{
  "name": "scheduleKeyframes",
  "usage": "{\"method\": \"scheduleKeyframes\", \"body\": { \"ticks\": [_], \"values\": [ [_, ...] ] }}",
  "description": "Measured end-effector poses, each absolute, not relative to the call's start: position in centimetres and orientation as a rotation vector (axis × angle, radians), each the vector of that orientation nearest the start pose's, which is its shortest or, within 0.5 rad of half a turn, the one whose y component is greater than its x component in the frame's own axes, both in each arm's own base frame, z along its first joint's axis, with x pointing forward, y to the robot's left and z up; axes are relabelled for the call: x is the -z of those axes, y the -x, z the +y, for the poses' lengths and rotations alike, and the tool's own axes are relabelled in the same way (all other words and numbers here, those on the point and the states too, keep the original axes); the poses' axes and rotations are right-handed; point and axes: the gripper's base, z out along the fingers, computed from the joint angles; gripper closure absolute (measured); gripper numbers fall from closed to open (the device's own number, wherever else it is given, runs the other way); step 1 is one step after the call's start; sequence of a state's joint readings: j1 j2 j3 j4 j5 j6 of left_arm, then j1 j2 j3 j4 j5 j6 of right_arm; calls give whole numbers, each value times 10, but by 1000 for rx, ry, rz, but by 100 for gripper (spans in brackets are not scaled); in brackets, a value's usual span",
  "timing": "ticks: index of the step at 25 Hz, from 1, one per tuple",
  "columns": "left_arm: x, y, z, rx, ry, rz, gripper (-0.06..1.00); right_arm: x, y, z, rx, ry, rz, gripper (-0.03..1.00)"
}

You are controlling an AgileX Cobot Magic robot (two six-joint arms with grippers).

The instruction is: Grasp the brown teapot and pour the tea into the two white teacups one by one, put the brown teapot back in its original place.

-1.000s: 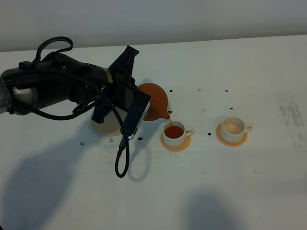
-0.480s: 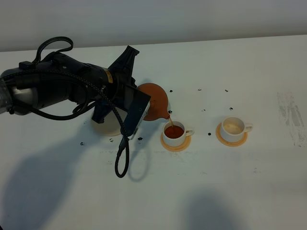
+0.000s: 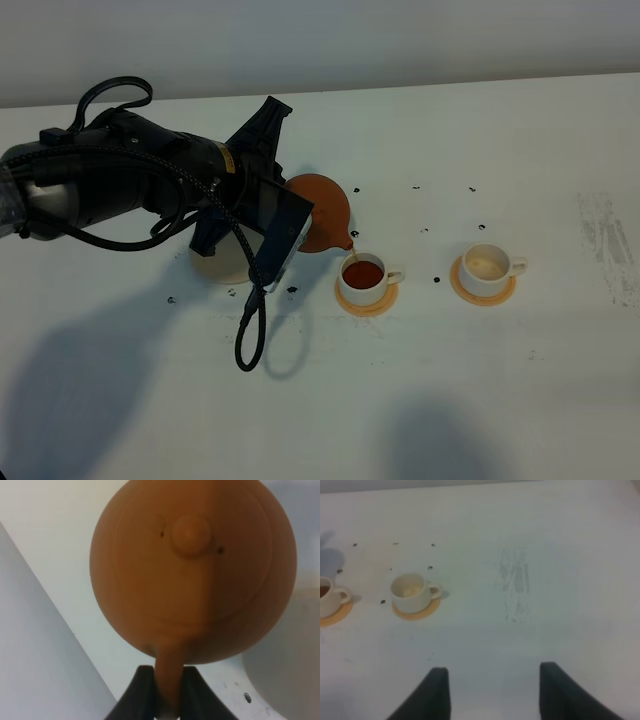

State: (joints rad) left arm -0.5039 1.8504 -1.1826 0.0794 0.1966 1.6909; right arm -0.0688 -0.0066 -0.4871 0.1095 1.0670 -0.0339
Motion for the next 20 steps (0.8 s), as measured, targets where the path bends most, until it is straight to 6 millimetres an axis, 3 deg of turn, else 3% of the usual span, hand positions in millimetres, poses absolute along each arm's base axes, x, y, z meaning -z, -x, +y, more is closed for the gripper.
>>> {"method": "scheduleKeyframes", "body": {
  "ticks": [20],
  "values": [
    [-202,-350,-200,-661,-2246,920,83,-274,4,9,-68,-31,2052,55]
  ]
}}
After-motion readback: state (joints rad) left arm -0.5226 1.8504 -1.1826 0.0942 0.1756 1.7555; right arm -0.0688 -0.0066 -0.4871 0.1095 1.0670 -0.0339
